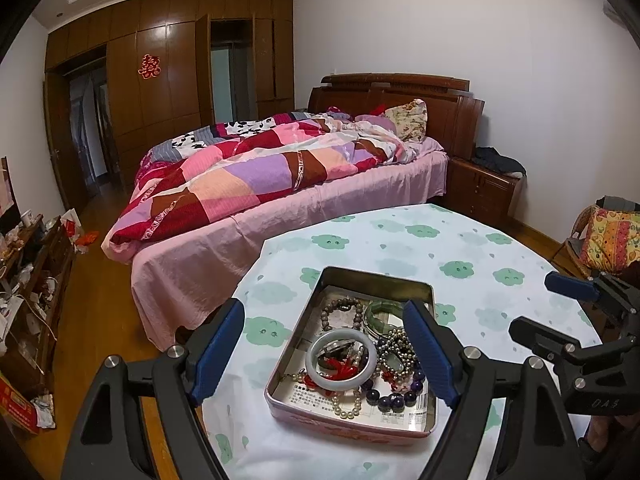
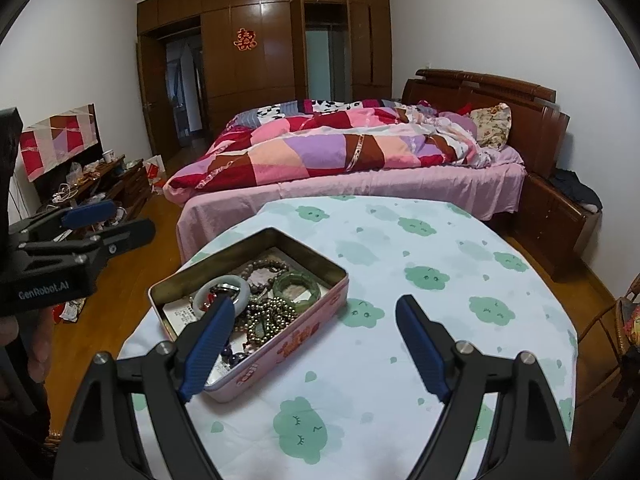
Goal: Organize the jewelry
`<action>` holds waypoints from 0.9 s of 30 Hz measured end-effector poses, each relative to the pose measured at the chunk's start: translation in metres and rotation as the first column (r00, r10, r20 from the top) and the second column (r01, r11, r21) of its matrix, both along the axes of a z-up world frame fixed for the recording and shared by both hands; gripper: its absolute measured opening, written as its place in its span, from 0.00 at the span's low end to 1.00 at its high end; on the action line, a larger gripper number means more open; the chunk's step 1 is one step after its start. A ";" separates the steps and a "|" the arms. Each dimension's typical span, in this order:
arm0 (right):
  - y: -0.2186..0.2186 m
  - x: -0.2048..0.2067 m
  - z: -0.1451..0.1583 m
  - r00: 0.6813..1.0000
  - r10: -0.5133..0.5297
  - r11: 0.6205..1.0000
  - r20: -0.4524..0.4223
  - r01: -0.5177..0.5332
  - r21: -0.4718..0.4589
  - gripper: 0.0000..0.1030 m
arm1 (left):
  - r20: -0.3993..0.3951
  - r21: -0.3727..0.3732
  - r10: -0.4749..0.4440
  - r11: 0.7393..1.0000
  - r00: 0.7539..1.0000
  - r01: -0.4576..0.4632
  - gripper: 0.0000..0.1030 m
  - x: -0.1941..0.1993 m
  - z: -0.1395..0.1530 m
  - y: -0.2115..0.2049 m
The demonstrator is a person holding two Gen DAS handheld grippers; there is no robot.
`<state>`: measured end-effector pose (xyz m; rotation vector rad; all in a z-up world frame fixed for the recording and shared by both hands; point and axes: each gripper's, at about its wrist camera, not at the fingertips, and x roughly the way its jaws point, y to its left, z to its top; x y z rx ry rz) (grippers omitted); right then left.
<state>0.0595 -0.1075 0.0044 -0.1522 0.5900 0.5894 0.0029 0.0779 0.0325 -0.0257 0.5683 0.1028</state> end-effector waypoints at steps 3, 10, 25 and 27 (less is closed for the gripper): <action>-0.001 -0.002 0.003 1.000 -0.005 1.000 0.008 0.005 -0.004 0.83 | 0.002 -0.005 -0.005 1.000 1.000 0.005 0.79 0.000 0.002 0.001; -0.005 -0.007 0.010 0.999 -0.020 1.000 0.034 0.020 -0.008 0.87 | 0.011 -0.008 -0.005 1.000 1.000 0.005 0.79 -0.002 0.004 0.001; -0.007 -0.010 0.012 0.999 -0.021 1.000 0.050 0.021 0.001 0.90 | 0.019 0.003 -0.013 1.000 1.000 0.013 0.79 -0.005 0.008 -0.006; -0.007 -0.010 0.012 0.999 -0.021 1.000 0.048 0.021 0.001 0.90 | 0.019 0.004 -0.015 1.000 1.000 0.015 0.79 -0.005 0.009 -0.006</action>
